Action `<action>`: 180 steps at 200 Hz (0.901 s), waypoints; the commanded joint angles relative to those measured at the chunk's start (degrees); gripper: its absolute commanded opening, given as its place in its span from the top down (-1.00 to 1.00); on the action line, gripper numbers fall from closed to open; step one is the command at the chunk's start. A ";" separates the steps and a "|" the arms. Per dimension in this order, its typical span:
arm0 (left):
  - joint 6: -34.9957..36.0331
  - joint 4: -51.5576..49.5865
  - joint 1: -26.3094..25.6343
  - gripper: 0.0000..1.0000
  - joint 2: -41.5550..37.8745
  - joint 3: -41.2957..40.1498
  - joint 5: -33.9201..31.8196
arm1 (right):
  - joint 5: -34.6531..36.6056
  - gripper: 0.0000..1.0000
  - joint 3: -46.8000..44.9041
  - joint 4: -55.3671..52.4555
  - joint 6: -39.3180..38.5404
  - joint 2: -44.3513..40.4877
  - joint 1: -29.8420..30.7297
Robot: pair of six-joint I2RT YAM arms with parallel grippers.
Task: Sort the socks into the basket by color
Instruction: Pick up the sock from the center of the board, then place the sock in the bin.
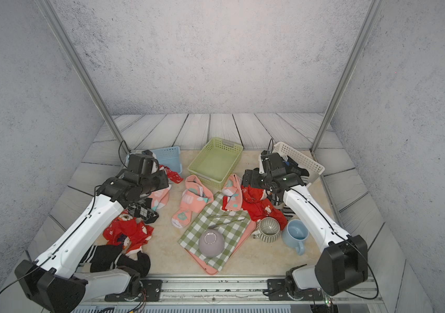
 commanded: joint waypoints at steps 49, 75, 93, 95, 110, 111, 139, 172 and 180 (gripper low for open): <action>12.57 -3.58 8.92 1.00 18.29 25.70 -2.42 | -1.53 -0.98 -1.83 -1.01 -0.75 -2.80 0.08; 14.36 -4.50 13.50 1.00 26.27 34.10 -2.01 | -1.70 -0.98 -2.35 -1.89 -1.05 -2.97 0.10; 15.31 -6.00 15.91 1.00 32.42 39.87 -2.01 | -1.79 -0.98 -2.96 -1.88 -1.02 -2.99 0.09; 15.42 -6.14 16.10 1.00 32.98 40.43 -2.03 | -1.79 -0.98 -2.97 -1.89 -1.04 -2.98 0.09; 16.14 -6.25 17.35 1.00 37.09 43.18 -2.35 | -1.73 -0.98 -3.06 -2.07 -1.30 -2.59 0.05; 16.15 -6.20 17.48 1.00 37.41 43.29 -2.43 | -1.72 -0.98 -3.06 -2.11 -1.35 -2.56 0.07; 16.33 -6.68 19.80 1.00 43.84 45.86 -3.29 | -0.58 -0.98 -2.63 -2.77 -2.00 -1.62 0.11; 15.72 -5.09 21.64 1.00 48.66 43.82 -3.16 | 0.39 -0.98 -2.13 -3.12 -2.38 0.08 0.05; 15.80 -4.89 21.88 1.00 50.09 43.61 -3.33 | 0.32 -0.98 -1.97 -3.28 -2.45 0.65 0.08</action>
